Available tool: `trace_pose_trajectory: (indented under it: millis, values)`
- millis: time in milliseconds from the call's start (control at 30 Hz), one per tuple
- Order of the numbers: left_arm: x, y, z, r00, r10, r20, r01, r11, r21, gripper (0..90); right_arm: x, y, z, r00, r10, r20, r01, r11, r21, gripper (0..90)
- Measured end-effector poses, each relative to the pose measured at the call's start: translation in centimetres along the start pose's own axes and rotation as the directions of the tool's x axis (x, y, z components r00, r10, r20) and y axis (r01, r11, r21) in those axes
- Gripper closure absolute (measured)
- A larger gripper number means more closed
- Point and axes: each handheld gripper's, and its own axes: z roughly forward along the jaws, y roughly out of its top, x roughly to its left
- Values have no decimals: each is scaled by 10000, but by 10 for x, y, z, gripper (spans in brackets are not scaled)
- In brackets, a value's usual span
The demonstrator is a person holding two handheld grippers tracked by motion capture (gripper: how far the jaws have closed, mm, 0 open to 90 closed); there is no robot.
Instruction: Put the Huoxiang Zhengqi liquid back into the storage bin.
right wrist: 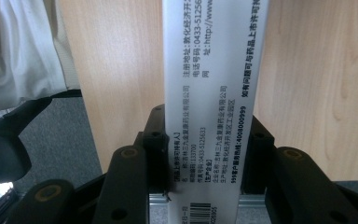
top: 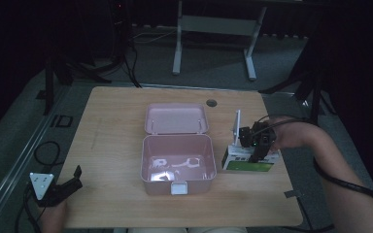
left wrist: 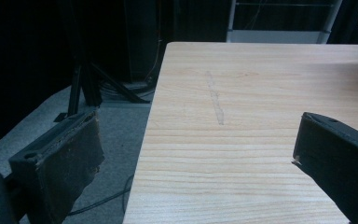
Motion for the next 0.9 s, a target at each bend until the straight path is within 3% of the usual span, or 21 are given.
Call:
trace_pose_trajectory:
  millis: [467, 900]
  values:
    - [0, 0, 0, 10000, -13, -15, 13, 10000, 9, 16, 10, 22, -37, 9997, 43, 237, -44, 10000, 41, 625]
    - [1, 0, 0, 10000, -67, 18, 67, 10000, -17, 16, 9, 61, -49, 9998, -57, 211, 60, 9999, -140, 625]
